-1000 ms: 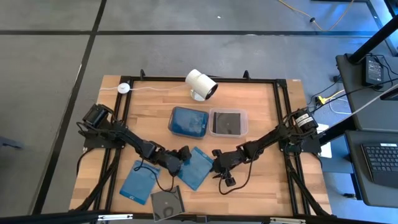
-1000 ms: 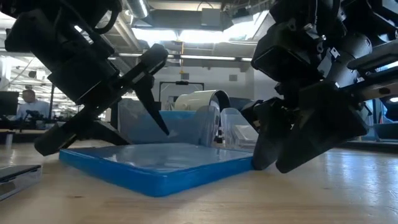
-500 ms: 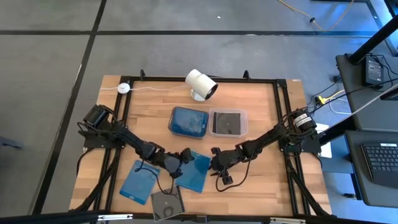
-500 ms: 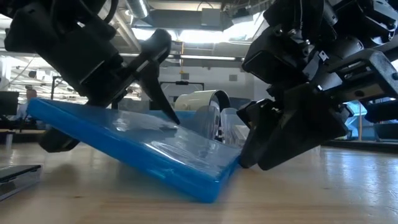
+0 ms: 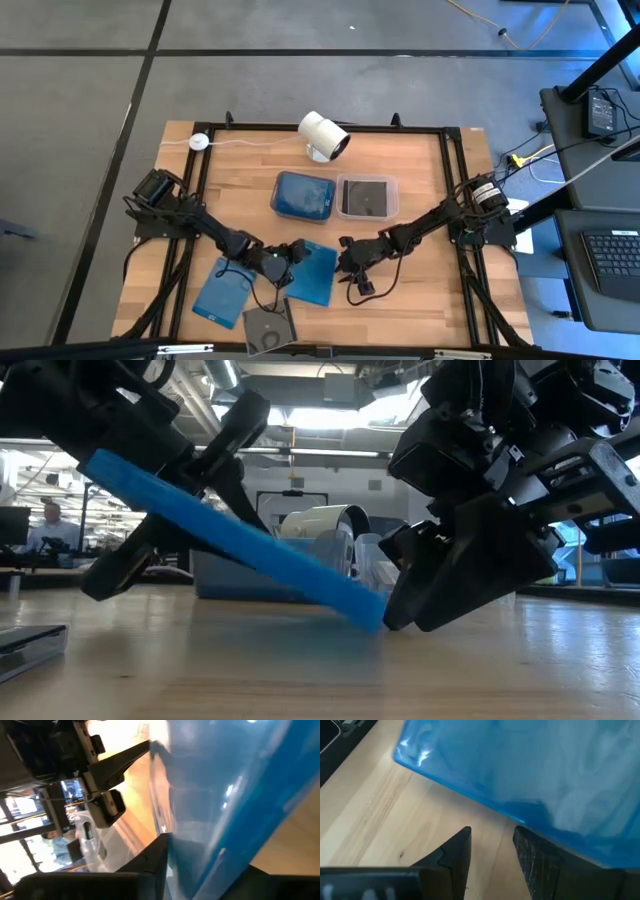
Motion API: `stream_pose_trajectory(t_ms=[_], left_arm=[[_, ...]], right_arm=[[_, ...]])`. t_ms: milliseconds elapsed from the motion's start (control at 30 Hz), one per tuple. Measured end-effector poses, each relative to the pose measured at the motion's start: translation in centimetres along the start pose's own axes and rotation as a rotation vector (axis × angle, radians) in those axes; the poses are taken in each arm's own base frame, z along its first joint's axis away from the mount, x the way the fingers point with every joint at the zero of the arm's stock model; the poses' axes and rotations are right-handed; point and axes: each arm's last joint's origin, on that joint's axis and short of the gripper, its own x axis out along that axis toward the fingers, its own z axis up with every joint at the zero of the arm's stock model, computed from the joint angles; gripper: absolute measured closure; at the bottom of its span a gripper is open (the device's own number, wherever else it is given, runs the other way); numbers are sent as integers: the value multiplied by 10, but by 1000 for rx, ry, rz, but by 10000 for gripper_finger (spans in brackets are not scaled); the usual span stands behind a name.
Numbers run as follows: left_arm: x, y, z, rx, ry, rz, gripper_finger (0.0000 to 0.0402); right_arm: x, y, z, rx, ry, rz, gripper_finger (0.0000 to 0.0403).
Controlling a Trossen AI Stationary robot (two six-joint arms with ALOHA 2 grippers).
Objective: Pick & place jewel cases by type
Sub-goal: Put the right blue cd case into the black bin
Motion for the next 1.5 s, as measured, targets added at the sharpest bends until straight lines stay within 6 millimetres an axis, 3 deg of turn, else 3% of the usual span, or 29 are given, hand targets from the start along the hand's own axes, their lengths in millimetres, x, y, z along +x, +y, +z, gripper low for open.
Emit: stream_pose_trajectory(t_ms=[233, 467, 700, 833, 1000, 1500], left_arm=[[-6, 2, 7, 106, 33, 71, 357], [-12, 16, 18, 277, 0, 213, 363], [-17, 29, 25, 425, -73, 351, 363], [-18, 33, 26, 545, -55, 389, 363], [-16, 36, 24, 577, -99, 411, 363], [-12, 39, 21, 587, -189, 428, 363]], right_arm=[[-23, 3, 15, 69, -10, 18, 245], [-70, -7, 42, 243, -76, 19, 245], [-126, -9, 73, 201, -270, 27, 245], [-145, -4, 84, 179, -376, 41, 245], [-145, -11, 89, 271, -377, 56, 245], [-112, -45, 105, 419, -220, 219, 245]])
